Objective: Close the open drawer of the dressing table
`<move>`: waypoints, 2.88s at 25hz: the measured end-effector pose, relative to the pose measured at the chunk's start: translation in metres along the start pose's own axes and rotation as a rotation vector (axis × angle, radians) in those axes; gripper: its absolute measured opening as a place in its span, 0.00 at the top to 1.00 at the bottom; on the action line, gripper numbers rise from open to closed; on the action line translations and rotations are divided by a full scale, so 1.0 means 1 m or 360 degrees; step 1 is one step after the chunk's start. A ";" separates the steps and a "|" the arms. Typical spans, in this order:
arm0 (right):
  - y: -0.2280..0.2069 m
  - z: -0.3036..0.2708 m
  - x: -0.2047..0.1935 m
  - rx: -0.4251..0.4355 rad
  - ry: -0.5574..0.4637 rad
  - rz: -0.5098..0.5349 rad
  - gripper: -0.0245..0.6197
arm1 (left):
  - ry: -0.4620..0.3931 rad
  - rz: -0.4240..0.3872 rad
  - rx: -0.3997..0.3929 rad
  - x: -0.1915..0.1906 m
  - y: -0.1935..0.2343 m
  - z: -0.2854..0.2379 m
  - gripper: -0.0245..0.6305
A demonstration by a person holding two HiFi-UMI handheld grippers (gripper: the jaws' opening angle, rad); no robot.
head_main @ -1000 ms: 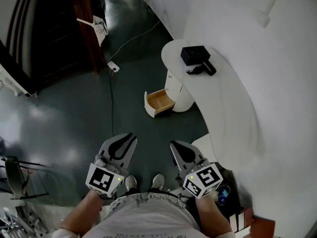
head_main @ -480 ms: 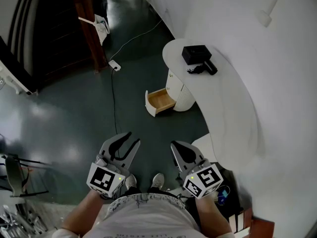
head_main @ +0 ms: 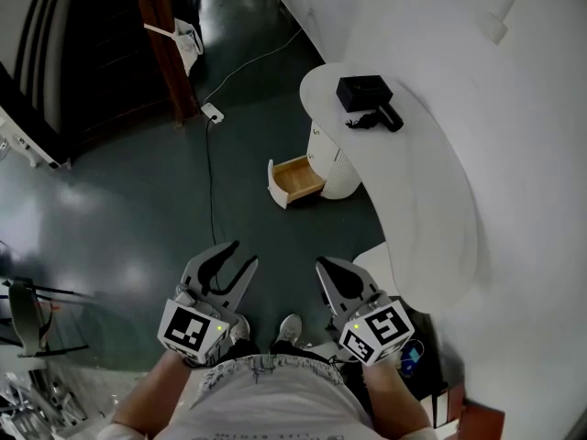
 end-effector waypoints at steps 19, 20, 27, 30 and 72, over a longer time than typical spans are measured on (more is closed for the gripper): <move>-0.056 0.041 -0.009 0.0032 -0.0004 -0.0036 0.95 | 0.0071 -0.0031 0.0015 -0.010 -0.050 -0.046 0.70; -0.059 0.042 -0.008 0.0031 -0.0009 -0.0038 0.95 | 0.0073 -0.0036 0.0013 -0.010 -0.050 -0.048 0.70; -0.081 0.043 -0.004 0.0015 -0.0045 -0.0044 0.95 | 0.0078 -0.0054 0.0008 -0.005 -0.051 -0.069 0.70; -0.089 0.043 -0.003 0.0005 -0.0051 -0.0044 0.95 | 0.0062 -0.0051 0.0007 -0.004 -0.049 -0.077 0.70; -0.275 -0.280 0.059 -0.0215 0.0205 -0.0204 0.95 | 0.0212 0.0117 -0.0220 -0.053 0.257 -0.337 0.70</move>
Point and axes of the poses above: the fingertips, and each gripper's own axes: z backward along the fingers, y to its left, x out of its top, the point moved 1 cm from there along z, backward along the fingers, and after that the axes turned 10 degrees about x, right-handed, at the moved point
